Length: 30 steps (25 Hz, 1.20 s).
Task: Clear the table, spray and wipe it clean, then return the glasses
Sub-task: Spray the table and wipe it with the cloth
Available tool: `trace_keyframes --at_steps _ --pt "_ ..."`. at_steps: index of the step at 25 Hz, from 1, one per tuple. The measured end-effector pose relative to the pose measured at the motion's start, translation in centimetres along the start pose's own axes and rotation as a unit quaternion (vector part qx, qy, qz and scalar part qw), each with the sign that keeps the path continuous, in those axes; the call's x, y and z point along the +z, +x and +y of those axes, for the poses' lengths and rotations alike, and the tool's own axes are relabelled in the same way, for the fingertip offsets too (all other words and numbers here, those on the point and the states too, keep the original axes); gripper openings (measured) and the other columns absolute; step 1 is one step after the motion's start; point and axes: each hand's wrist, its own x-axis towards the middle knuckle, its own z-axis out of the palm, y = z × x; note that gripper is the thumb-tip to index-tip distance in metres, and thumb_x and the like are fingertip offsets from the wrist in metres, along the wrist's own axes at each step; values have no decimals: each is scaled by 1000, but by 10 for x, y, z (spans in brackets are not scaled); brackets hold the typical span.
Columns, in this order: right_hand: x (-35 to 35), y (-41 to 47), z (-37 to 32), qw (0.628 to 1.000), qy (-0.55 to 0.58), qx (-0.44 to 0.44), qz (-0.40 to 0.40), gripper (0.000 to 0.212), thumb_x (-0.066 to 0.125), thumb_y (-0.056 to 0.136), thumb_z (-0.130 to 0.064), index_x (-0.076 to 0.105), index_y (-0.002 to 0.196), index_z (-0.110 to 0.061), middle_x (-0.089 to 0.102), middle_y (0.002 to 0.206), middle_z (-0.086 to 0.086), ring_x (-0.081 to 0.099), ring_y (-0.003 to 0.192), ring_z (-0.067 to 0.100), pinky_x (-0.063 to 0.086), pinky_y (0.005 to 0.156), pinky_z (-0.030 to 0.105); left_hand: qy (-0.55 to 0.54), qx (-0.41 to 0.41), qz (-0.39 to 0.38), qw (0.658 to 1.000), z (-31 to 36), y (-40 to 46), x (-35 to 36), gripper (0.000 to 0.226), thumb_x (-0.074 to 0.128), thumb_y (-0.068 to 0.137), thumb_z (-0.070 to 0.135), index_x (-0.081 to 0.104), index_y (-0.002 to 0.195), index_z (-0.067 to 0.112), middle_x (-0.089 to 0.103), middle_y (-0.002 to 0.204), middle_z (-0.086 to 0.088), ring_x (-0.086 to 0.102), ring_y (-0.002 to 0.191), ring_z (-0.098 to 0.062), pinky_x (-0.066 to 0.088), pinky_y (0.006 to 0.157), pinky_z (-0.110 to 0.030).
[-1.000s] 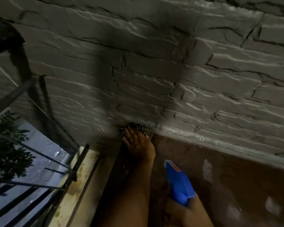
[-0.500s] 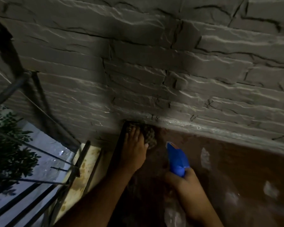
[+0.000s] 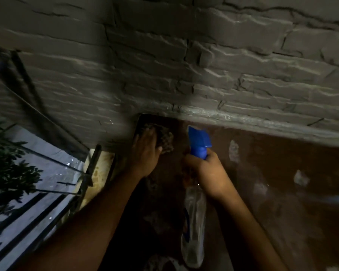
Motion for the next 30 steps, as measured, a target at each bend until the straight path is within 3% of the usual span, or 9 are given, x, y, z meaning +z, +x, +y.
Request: trace_keyframes --at_steps 3,8,12,14,18,20,24,28,30 --pt "1 2 0 1000 -21 -8 7 11 64 69 -16 55 74 -12 56 54 0 54 50 17 47 54 32 -19 -169 6 985 18 60 -10 59 41 98 33 28 148 5 19 158 -16 10 148 -29 7 119 -48" --pt "-2 -16 -6 1000 -3 -7 6 8 64 77 -7 57 77 -11 58 55 -2 55 49 10 45 49 24 -9 138 -14 990 19 -50 10 59 35 93 35 41 142 3 37 152 -14 31 142 -29 31 112 -53" --pt "-4 -20 1 1000 -24 9 11 22 62 65 -20 55 80 -6 55 58 8 54 52 21 45 52 32 -23 -105 17 994 -4 39 -6 61 36 99 36 23 150 5 17 160 -13 9 149 -27 8 119 -48" --pt "-4 -19 2 1000 -15 3 10 24 62 65 -19 54 80 -3 54 58 12 53 52 25 45 53 34 -7 -146 -19 989 24 66 -12 60 36 99 35 23 150 7 16 160 -12 6 149 -27 3 119 -47" --pt "-3 -31 -1 1000 6 20 -12 7 63 82 -8 58 87 -7 57 66 9 54 58 22 47 56 33 14 121 -50 991 23 -36 6 61 28 94 39 37 145 7 29 156 -10 18 147 -24 21 118 -49" --pt "-7 -34 3 1000 11 22 -10 10 64 81 -10 58 87 -6 56 67 10 53 59 23 46 58 37 5 107 -26 994 -11 -32 0 62 26 95 42 35 146 7 27 157 -7 15 147 -21 21 117 -47" --pt "-11 -38 9 1000 -7 16 10 14 61 73 -12 53 76 -1 53 54 9 51 49 22 45 48 29 6 -66 -52 996 1 43 -17 55 36 100 35 28 149 12 11 162 -4 0 149 -22 1 119 -44" --pt "-11 -48 12 999 -8 33 8 22 62 66 -18 54 79 -2 54 55 8 51 50 22 44 50 32 4 164 -50 985 1 -79 7 56 32 93 41 44 142 17 28 157 0 16 147 -19 12 116 -42" --pt "-7 -49 14 999 11 40 7 21 62 67 -16 53 80 -2 53 55 8 50 49 22 44 49 31 -12 153 -38 987 -28 -92 4 58 30 93 44 38 145 19 22 159 4 12 148 -16 8 118 -40"
